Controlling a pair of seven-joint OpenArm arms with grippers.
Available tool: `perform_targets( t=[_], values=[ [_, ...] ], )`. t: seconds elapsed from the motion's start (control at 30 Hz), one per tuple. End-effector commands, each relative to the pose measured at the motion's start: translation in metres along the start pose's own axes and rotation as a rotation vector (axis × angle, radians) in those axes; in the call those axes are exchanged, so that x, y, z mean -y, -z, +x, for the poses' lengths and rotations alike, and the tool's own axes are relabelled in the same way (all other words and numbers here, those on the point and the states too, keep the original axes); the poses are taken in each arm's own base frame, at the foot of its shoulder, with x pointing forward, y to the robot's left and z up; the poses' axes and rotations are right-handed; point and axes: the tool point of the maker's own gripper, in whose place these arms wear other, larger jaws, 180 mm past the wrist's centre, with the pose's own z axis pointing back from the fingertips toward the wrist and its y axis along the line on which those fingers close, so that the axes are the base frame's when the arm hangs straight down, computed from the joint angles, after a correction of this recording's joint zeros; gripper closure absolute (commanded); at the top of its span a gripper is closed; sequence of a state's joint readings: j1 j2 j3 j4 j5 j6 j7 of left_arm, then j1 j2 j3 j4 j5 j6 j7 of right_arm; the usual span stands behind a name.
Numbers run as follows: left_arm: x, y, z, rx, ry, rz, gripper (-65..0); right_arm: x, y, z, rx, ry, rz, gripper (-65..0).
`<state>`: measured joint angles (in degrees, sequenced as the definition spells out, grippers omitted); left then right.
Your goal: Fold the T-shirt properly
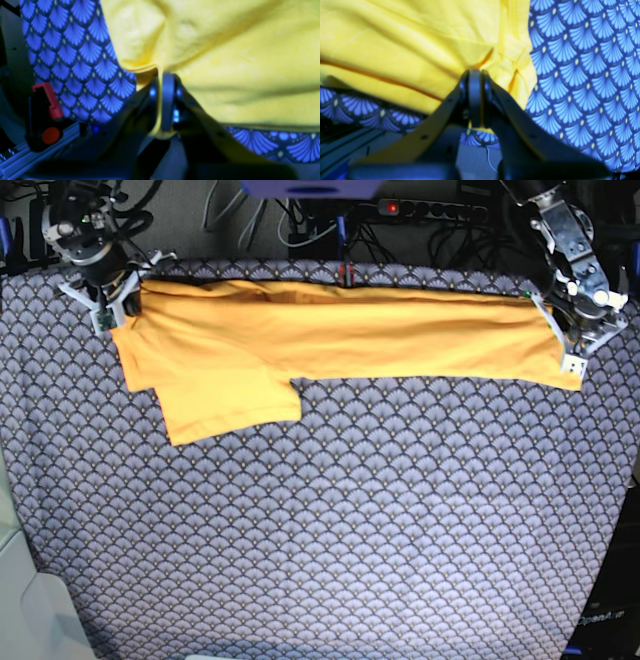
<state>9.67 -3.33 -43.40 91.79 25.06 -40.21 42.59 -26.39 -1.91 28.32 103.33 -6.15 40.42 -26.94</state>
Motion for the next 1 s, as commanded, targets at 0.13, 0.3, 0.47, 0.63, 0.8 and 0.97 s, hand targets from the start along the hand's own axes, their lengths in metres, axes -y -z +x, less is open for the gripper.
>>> perform_targets(
  t=[0.13,0.3,0.47,0.63,0.8,0.97],
  values=[
    [-0.009,-0.003,0.007,0.025,0.002,0.024,-31.7,0.004,-0.003,0.005,0.022,-0.006,-0.014,-12.3],
    [-0.011,-0.005,0.006,0.022,-0.001,0.029,-37.4,0.005,-0.003,0.006,0.022,-0.006,-0.015,-18.3],
    [-0.023,-0.008,-0.008,0.01,-0.103,0.063,-37.5,0.004,-0.002,0.004,0.017,-0.002,-0.013,-18.5],
    [-0.053,-0.01,-0.003,0.033,-0.224,0.127,-37.5,0.001,0.005,-0.01,-0.016,0.021,0.005,-18.5],
    [-0.065,-0.015,0.003,0.057,-0.289,0.159,-37.5,0.0,0.005,-0.01,-0.016,0.022,0.008,-18.5],
    [-0.068,-0.025,0.009,0.084,-0.297,0.186,-37.5,0.0,0.005,-0.01,-0.016,0.022,0.008,-18.3]
  ],
)
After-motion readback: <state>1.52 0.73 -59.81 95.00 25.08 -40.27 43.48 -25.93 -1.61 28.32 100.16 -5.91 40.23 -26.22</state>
